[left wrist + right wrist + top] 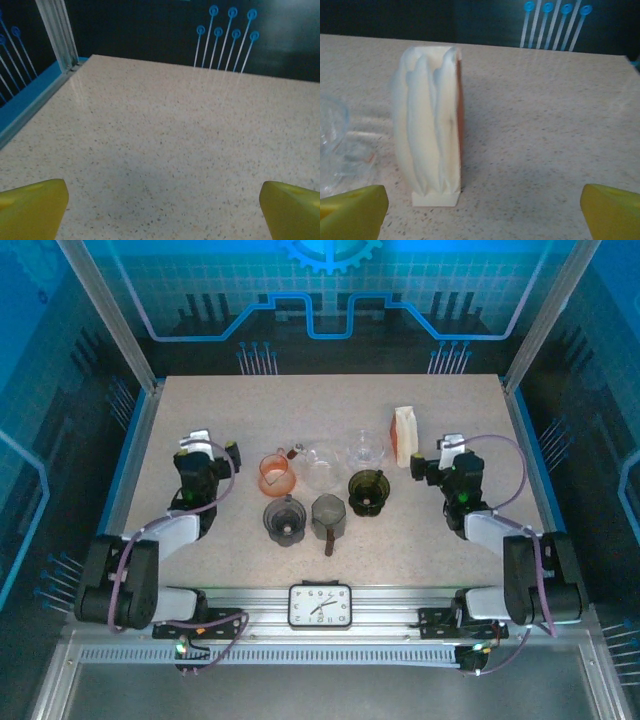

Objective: Place the coffee filter in the dripper

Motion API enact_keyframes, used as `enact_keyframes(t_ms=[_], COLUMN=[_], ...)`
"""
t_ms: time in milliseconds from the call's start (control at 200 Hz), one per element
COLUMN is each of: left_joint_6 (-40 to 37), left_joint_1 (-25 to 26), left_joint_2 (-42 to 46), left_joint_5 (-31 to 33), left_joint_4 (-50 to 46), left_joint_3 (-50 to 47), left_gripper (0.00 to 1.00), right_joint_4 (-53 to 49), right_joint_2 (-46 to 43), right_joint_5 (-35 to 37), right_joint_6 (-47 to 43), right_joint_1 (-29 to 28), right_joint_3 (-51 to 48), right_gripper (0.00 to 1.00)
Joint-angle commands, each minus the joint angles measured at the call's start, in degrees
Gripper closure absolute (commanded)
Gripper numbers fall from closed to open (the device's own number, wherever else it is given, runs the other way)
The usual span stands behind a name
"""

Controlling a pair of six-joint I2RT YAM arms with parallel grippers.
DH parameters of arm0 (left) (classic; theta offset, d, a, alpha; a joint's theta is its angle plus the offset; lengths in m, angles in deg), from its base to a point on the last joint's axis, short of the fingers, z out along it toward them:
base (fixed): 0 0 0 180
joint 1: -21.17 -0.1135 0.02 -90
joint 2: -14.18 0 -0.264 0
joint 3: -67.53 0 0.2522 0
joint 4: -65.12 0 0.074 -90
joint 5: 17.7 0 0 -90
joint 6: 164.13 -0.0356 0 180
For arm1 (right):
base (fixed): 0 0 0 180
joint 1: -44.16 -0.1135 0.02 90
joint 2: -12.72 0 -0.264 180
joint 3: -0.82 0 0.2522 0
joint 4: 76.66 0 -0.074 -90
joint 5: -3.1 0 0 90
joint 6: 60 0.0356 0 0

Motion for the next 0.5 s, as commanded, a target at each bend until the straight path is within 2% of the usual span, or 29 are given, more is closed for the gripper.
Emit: enact_keyframes(t_ms=[0, 80, 125, 160, 200, 235, 270, 310, 365, 495], left_joint_6=[5.61, 14.33, 21.37, 28.15, 38.65, 46.94, 47.65, 45.38, 44.89, 50.73], left_joint_1=[-0.45, -1.02, -1.67, -2.31, -2.72, -3.28, -4.39, -5.34, -5.38, -5.22], left_joint_2=[4.56, 6.6, 7.68, 8.48, 9.13, 9.28, 9.18, 9.11, 9.55, 14.05], left_joint_5=[4.06, 6.68, 7.91, 8.48, 11.18, 12.87, 9.31, 3.71, -1.82, -11.44], left_joint_4=[-6.1, -12.23, -18.82, -25.52, -37.48, -47.19, -50.38, -49.18, -47.03, -36.92], left_joint_3=[2.78, 6.39, 9.26, 11.97, 15.57, 18.91, 20.5, 20.82, 20.27, 13.78], left_gripper=[0.01, 0.01, 0.01, 0.01, 0.01, 0.01, 0.01, 0.01, 0.01, 0.01], right_joint_4=[-7.74, -9.2, -13.38, -21.18, -33.25, -40.5, -41.36, -40.43, -39.29, -39.93], right_joint_2=[-3.03, -2.8, -2.63, -3.0, -3.89, -4.36, -4.48, -4.49, -4.78, -6.1], right_joint_5=[13.74, 29.91, 35.53, 37.63, 38.38, 36.12, 29.04, 22.68, 19.59, 10.44], right_joint_6=[2.64, 6.42, 12.46, 19.6, 29.2, 34.05, 32.61, 31.61, 33.63, 34.3], right_joint_1=[-2.91, -5.85, -6.25, -6.26, -5.91, -5.02, -3.58, -2.67, -2.77, -4.34], right_joint_3=[2.93, 5.15, 7.11, 9.43, 12.72, 14.96, 15.59, 15.52, 14.65, 14.54], right_gripper=[0.0, 0.0, 0.0, 0.0, 0.0, 0.0, 0.0, 0.0, 0.0, 0.0])
